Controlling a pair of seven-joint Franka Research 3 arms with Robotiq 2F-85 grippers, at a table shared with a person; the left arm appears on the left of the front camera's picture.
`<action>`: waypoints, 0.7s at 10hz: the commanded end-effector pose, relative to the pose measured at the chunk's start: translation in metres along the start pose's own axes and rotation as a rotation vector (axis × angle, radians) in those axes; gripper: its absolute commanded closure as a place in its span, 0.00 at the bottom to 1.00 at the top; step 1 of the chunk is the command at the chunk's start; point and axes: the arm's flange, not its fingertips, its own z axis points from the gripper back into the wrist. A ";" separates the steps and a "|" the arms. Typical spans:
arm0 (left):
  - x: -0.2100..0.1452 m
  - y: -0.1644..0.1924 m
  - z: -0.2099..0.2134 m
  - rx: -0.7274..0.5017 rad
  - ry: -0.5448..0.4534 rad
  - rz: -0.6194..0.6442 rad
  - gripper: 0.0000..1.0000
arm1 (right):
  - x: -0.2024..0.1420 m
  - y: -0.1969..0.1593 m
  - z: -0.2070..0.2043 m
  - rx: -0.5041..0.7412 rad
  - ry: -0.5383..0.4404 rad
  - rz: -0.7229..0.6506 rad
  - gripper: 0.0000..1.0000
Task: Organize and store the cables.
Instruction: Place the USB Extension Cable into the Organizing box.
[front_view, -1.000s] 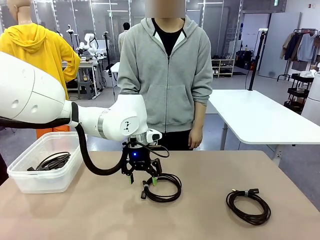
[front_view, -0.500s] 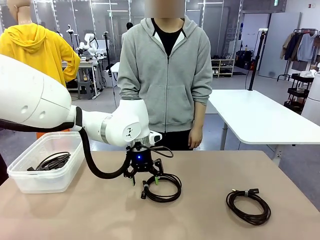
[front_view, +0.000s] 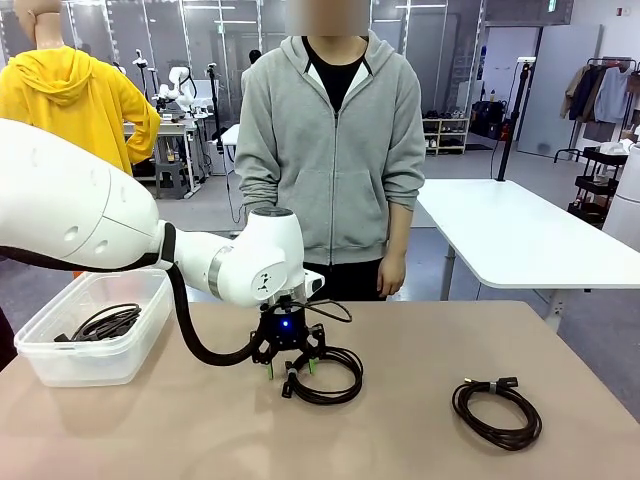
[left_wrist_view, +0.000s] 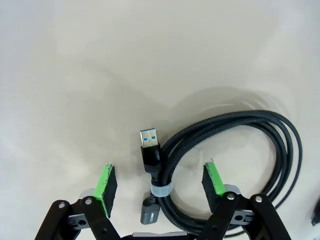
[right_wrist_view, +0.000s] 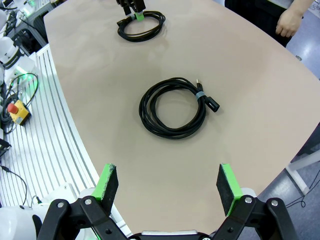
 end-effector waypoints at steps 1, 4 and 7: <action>0.002 -0.010 -0.004 0.047 -0.054 0.060 0.53 | -0.001 0.000 0.000 0.000 -0.019 0.016 0.00; -0.005 -0.013 -0.001 0.071 -0.075 0.062 1.00 | -0.001 0.000 0.000 0.000 -0.019 0.016 0.00; -0.006 -0.016 0.000 0.084 -0.068 0.071 1.00 | -0.001 0.000 0.000 0.000 -0.019 0.016 0.00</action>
